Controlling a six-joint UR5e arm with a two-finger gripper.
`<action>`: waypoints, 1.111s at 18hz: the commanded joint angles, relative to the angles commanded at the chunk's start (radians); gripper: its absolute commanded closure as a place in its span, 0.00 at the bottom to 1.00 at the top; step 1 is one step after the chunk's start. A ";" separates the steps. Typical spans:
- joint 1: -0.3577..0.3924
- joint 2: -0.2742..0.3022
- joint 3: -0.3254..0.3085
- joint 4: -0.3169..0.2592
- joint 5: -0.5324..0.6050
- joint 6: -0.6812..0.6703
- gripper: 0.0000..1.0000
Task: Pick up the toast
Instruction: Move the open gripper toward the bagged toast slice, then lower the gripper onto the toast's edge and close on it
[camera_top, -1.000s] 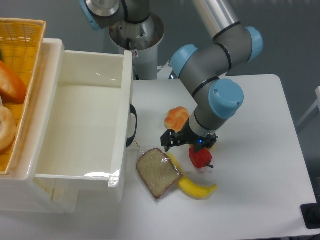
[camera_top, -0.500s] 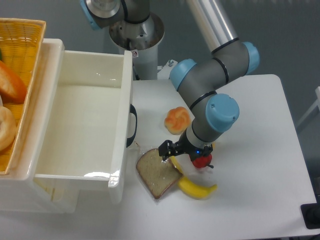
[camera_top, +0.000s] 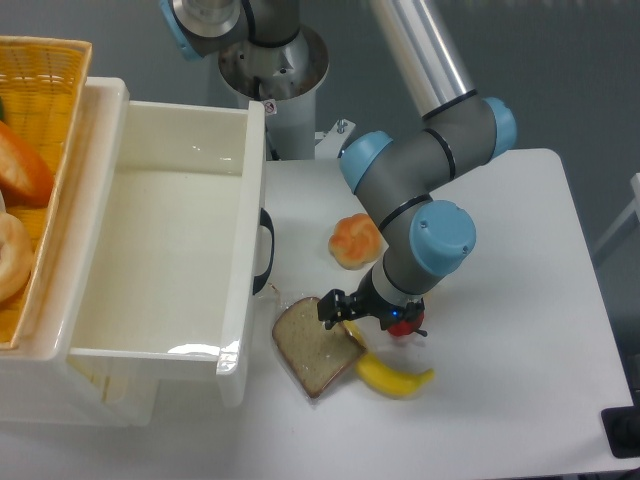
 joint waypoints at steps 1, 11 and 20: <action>0.000 0.000 0.000 0.000 0.000 0.000 0.00; -0.014 -0.018 -0.002 0.014 0.002 -0.003 0.00; -0.020 -0.020 -0.002 0.014 0.003 -0.005 0.11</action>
